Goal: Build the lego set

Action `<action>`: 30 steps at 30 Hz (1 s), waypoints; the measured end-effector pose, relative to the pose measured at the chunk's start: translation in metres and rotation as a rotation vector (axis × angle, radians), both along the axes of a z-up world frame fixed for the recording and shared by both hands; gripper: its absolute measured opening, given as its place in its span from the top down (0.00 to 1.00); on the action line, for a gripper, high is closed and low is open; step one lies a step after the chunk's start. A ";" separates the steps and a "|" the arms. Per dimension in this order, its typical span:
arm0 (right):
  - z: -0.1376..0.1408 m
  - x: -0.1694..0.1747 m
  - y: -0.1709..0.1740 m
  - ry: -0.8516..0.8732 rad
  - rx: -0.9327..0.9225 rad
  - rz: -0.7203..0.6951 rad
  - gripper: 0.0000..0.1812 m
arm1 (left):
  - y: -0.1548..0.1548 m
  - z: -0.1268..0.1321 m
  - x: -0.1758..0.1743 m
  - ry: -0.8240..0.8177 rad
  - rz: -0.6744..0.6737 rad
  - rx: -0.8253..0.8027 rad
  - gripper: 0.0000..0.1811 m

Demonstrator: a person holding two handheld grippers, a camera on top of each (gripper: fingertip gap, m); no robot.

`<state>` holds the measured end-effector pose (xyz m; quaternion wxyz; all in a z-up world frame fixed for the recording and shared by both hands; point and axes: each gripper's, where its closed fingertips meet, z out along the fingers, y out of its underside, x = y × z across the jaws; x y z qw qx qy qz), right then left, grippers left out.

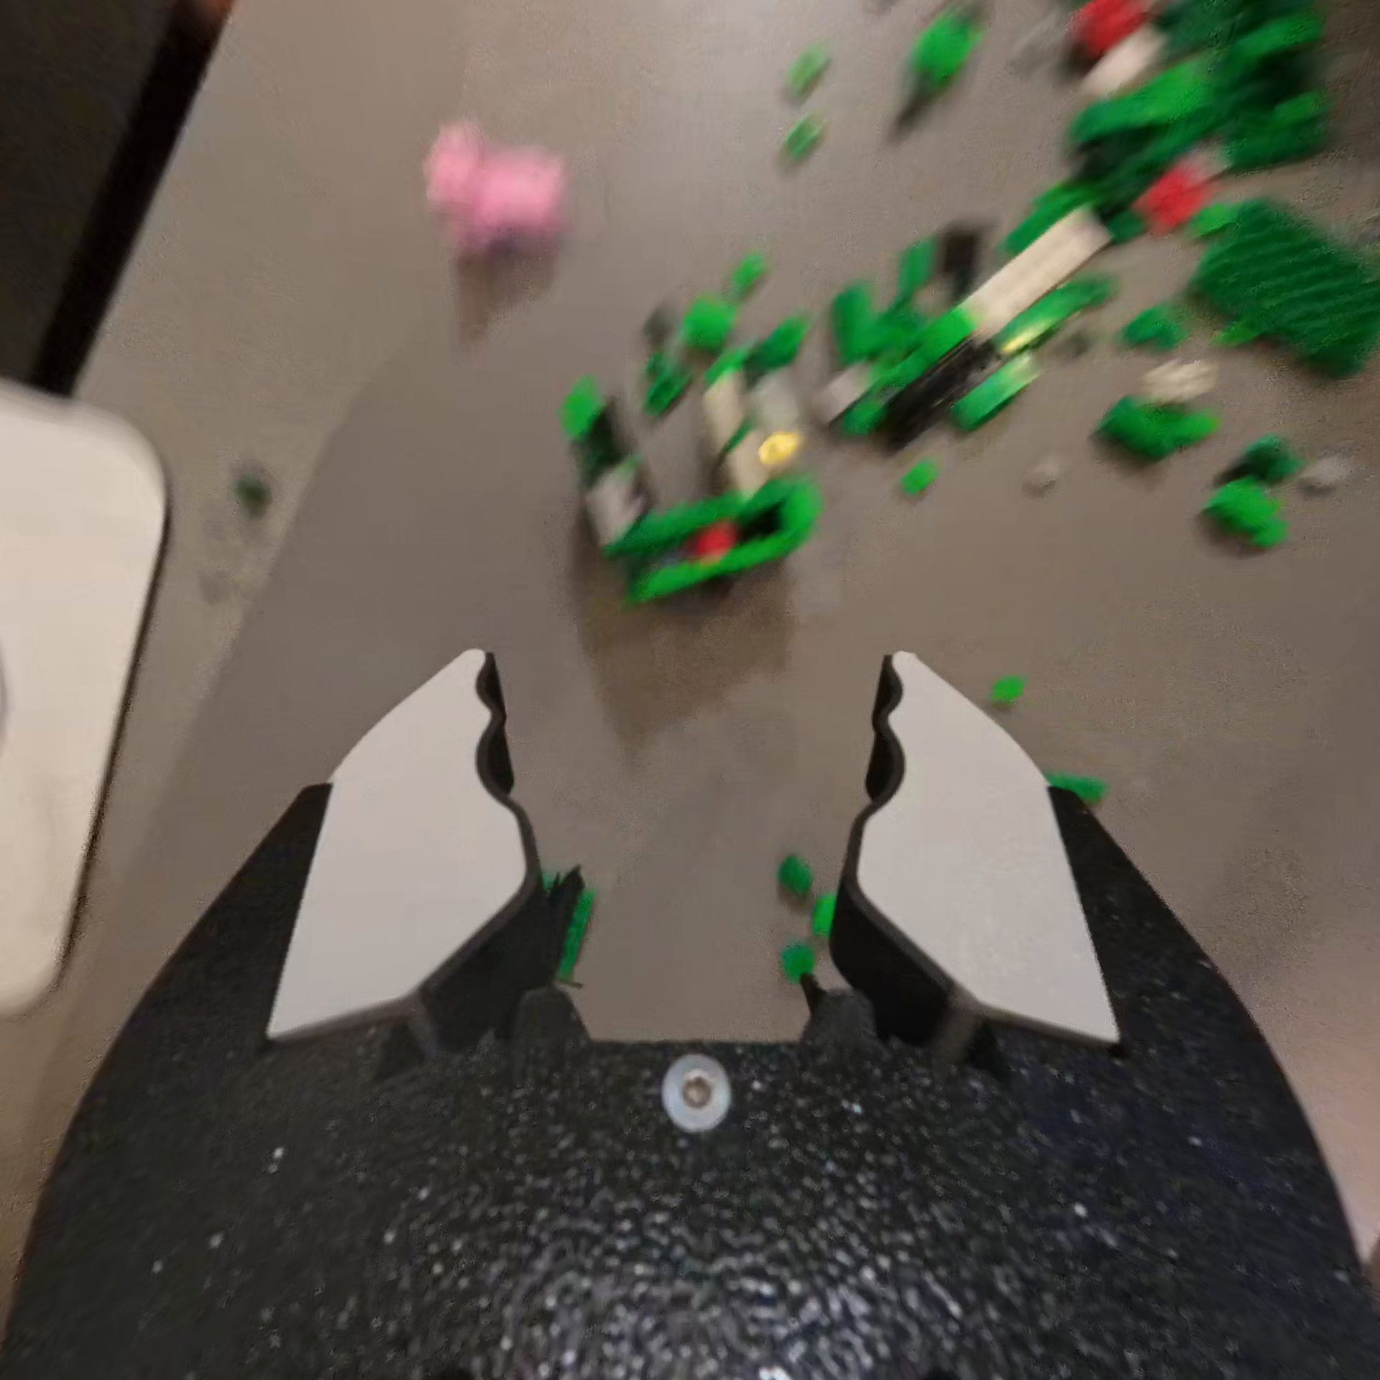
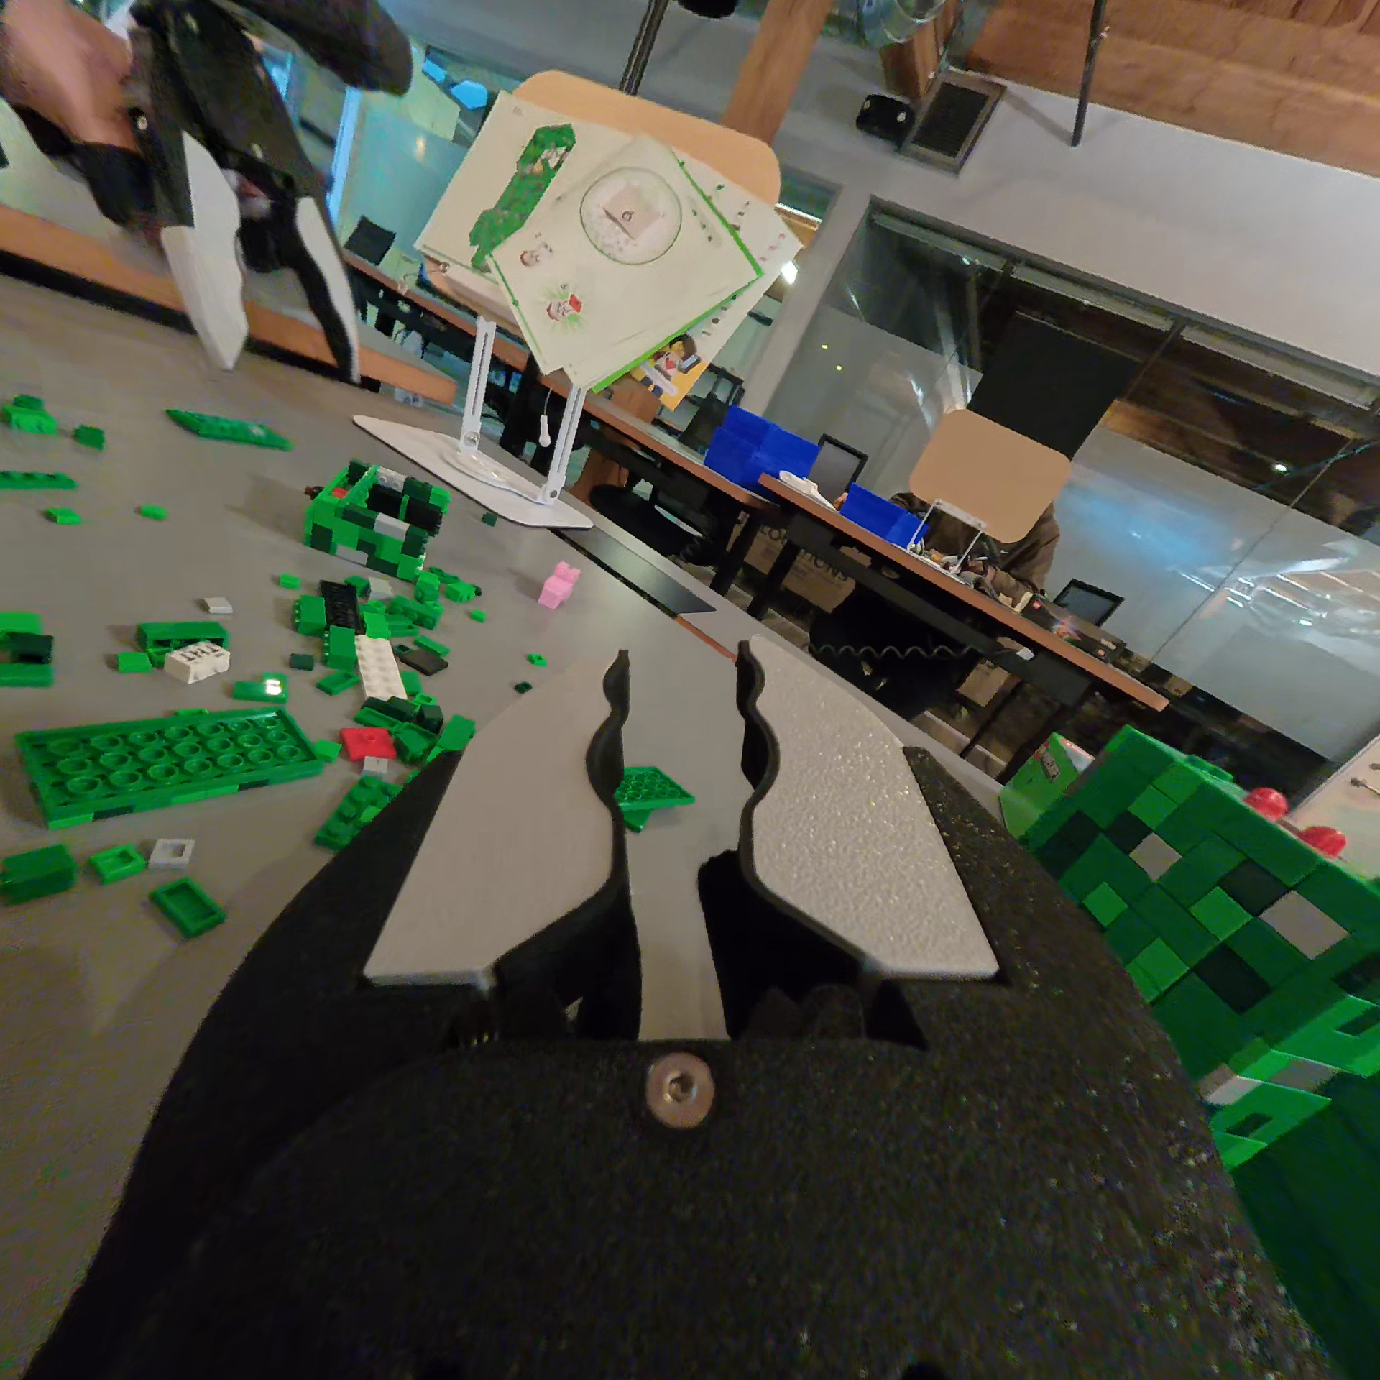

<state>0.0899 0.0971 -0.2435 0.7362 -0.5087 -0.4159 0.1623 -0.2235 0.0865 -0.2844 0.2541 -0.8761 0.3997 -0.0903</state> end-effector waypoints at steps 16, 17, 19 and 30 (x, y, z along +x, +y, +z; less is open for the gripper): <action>0.016 0.014 -0.007 0.132 -0.025 0.062 0.86 | 0.065 -0.065 0.259 0.296 -0.734 -0.159 0.56; 0.016 0.014 -0.009 0.128 -0.019 0.066 0.86 | 0.068 -0.067 0.262 0.300 -0.755 -0.156 0.57; 0.016 0.012 -0.011 0.118 -0.007 0.072 0.86 | 0.071 -0.069 0.266 0.306 -0.775 -0.161 0.57; 0.012 0.008 -0.010 0.096 -0.011 0.074 0.86 | 0.076 -0.075 0.271 0.309 -0.796 -0.171 0.63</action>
